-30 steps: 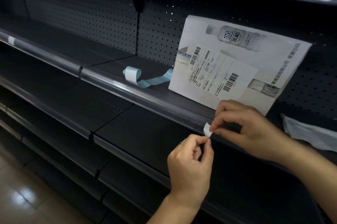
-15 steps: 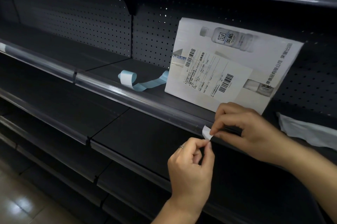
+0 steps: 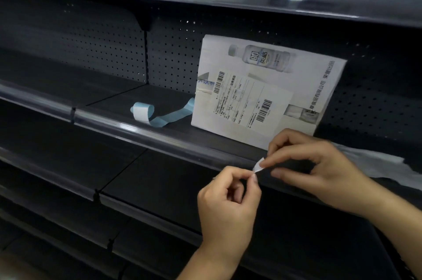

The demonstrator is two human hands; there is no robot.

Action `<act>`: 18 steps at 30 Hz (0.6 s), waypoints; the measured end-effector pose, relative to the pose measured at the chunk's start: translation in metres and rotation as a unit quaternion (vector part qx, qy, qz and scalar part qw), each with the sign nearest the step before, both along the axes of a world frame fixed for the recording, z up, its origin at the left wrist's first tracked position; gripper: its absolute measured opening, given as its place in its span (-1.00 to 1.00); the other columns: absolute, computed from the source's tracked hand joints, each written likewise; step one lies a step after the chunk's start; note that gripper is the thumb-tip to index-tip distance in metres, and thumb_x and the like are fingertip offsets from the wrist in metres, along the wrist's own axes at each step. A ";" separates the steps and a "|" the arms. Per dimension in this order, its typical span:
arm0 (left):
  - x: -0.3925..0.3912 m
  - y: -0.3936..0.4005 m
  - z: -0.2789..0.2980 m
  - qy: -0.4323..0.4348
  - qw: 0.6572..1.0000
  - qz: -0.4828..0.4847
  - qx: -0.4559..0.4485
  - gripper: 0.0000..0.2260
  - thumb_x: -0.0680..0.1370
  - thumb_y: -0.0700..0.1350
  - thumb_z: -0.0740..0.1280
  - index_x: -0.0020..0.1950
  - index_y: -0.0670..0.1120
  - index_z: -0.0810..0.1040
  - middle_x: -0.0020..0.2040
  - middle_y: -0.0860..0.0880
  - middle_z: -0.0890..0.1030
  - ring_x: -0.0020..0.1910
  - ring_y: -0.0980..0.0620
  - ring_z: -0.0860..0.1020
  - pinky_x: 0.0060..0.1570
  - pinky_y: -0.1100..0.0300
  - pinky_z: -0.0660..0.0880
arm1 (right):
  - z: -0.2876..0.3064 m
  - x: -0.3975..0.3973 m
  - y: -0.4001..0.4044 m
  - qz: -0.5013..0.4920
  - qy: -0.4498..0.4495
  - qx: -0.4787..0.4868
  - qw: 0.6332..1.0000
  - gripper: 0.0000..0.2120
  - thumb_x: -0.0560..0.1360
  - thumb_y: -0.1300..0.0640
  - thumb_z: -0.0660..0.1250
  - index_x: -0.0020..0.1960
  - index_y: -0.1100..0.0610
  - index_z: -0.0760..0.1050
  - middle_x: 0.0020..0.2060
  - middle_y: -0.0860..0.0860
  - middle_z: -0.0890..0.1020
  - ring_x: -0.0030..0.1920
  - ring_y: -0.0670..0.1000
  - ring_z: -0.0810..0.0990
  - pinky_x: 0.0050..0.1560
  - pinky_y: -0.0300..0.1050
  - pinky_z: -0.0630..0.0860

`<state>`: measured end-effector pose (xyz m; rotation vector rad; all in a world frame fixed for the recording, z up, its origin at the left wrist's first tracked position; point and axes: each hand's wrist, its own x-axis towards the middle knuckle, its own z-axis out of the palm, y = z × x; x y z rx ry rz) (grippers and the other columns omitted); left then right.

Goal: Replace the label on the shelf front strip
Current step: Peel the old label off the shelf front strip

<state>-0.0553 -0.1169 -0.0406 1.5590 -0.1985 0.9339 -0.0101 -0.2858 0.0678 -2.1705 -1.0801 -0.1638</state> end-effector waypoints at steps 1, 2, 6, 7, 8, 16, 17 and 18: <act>0.001 0.004 0.006 -0.001 1.000 -0.013 0.001 -0.95 0.51 -0.01 0.41 -0.14 0.06 0.63 -0.40 0.06 0.52 -0.44 0.10 0.48 -0.42 0.20 0.46 | 0.002 -0.002 0.000 -0.008 0.008 0.009 1.000 -0.79 0.47 0.12 0.47 0.08 -0.05 0.74 -0.02 -0.06 0.64 0.08 0.04 0.66 0.07 -0.19 0.58; 0.003 0.008 0.010 -0.003 1.000 -0.024 0.003 -0.95 0.52 -0.01 0.41 -0.13 0.06 0.64 -0.38 0.07 0.57 -0.41 0.08 0.53 -0.40 0.16 0.51 | 0.004 -0.005 0.000 -0.015 0.015 0.016 1.000 -0.77 0.47 0.12 0.47 0.10 -0.05 0.73 -0.03 -0.07 0.66 0.08 0.01 0.67 0.07 -0.24 0.57; 0.007 0.025 0.028 -0.027 0.996 -0.065 0.047 -0.97 0.55 -0.07 0.44 -0.06 0.06 0.67 -0.25 0.09 0.71 -0.30 0.04 0.69 -0.30 0.05 0.65 | 0.013 -0.014 0.002 -0.043 0.031 0.030 0.998 -0.71 0.49 0.11 0.46 0.19 -0.10 0.70 -0.03 -0.13 0.73 0.07 -0.06 0.70 0.06 -0.31 0.57; 0.008 0.029 0.032 -0.040 0.995 -0.063 0.068 -0.95 0.55 -0.10 0.46 -0.05 0.06 0.69 -0.23 0.11 0.72 -0.26 0.06 0.71 -0.26 0.09 0.66 | 0.014 -0.017 0.004 -0.049 0.033 0.041 0.997 -0.70 0.49 0.10 0.45 0.20 -0.10 0.69 -0.04 -0.13 0.74 0.06 -0.06 0.71 0.07 -0.31 0.57; 0.009 0.034 0.037 -0.052 0.993 -0.054 0.092 -0.93 0.55 -0.14 0.48 -0.04 0.04 0.70 -0.21 0.12 0.72 -0.23 0.10 0.72 -0.23 0.14 0.66 | 0.016 -0.019 0.006 -0.055 0.036 0.054 0.996 -0.70 0.49 0.10 0.45 0.21 -0.10 0.69 -0.06 -0.13 0.74 0.06 -0.05 0.71 0.08 -0.32 0.56; 0.024 0.070 0.054 -0.158 0.960 0.055 0.224 -0.92 0.57 -0.15 0.44 -0.04 -0.14 0.72 -0.18 0.02 0.74 -0.22 0.15 0.69 -0.22 0.20 0.63 | 0.013 -0.028 0.037 -0.132 0.137 0.216 0.958 -0.61 0.50 0.12 0.41 0.32 -0.03 0.56 -0.10 0.09 0.77 -0.06 0.04 0.76 -0.02 -0.14 0.67; 0.027 0.074 0.054 -0.181 0.948 0.071 0.253 -0.92 0.57 -0.17 0.44 -0.04 -0.15 0.72 -0.17 0.00 0.75 -0.22 0.11 0.70 -0.21 0.16 0.64 | 0.012 -0.027 0.044 -0.155 0.153 0.249 0.944 -0.74 0.53 0.14 0.40 0.21 0.05 0.60 -0.13 0.13 0.77 -0.12 0.08 0.75 -0.12 -0.11 0.68; 0.029 0.076 0.055 -0.202 0.935 0.082 0.281 -0.94 0.57 -0.19 0.45 -0.03 -0.16 0.72 -0.16 -0.02 0.75 -0.22 0.07 0.71 -0.22 0.12 0.64 | 0.011 -0.025 0.050 -0.175 0.177 0.272 0.930 -0.84 0.53 0.11 0.39 0.09 0.12 0.64 -0.17 0.15 0.76 -0.17 0.11 0.74 -0.22 -0.12 0.65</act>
